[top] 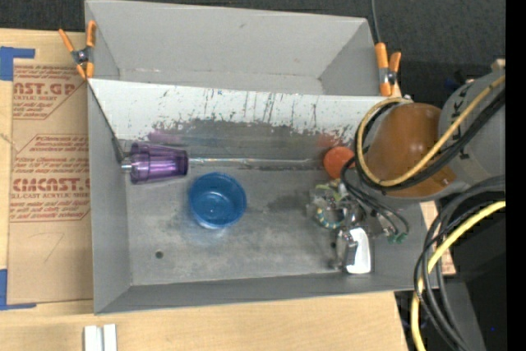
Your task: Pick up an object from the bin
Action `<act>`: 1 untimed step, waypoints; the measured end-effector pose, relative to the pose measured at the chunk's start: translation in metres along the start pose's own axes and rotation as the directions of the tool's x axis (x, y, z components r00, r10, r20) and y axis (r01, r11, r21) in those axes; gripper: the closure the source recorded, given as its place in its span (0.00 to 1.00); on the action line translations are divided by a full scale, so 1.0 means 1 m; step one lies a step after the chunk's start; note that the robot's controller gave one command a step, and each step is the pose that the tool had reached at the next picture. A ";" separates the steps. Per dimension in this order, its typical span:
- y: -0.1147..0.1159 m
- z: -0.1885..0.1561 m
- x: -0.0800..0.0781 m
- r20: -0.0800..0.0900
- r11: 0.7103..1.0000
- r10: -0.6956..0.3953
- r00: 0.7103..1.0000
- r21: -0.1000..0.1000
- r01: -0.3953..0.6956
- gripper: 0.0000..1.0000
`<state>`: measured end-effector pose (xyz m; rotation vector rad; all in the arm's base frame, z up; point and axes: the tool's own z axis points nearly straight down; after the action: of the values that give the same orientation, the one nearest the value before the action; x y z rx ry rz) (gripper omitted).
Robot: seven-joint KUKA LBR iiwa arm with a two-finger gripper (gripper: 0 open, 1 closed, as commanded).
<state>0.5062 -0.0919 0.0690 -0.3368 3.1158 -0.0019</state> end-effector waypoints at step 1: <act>0.001 -0.003 0.001 -0.005 1.000 0.007 1.000 -0.002 -0.007 0.00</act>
Offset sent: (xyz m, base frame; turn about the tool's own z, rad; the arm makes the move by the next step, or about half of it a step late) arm -0.0152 -0.0347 0.0257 -0.2368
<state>0.5049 -0.0907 0.0717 -0.3271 3.1221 0.0003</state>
